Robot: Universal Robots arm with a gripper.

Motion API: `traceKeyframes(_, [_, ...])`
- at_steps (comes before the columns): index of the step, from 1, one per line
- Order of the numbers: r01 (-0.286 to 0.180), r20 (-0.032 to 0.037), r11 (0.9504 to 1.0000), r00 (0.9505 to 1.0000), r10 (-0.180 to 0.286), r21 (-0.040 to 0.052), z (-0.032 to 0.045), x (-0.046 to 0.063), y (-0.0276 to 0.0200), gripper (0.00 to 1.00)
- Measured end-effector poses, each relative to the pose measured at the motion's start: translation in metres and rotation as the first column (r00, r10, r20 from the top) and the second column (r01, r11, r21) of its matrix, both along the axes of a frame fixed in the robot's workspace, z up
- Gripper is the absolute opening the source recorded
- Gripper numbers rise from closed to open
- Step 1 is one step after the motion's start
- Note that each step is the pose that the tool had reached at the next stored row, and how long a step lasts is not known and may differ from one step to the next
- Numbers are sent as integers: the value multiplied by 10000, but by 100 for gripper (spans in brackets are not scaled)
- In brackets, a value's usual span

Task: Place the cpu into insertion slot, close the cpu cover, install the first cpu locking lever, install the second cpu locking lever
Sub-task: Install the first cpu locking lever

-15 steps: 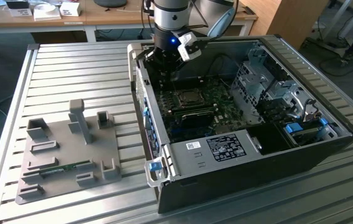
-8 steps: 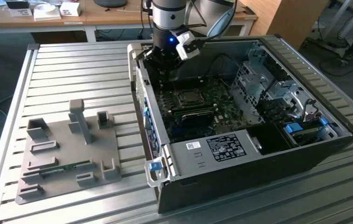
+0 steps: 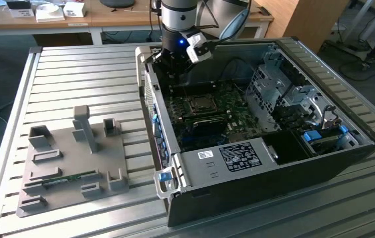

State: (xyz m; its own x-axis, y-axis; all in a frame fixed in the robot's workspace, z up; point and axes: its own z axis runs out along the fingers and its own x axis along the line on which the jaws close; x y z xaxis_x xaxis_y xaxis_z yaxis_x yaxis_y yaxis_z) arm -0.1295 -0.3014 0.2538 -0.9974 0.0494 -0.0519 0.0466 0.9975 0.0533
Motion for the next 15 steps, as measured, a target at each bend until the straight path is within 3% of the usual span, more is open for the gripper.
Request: traceKeyframes(15, [1, 0, 10000, 10000, -1, 30, -6, 98, 8, 11])
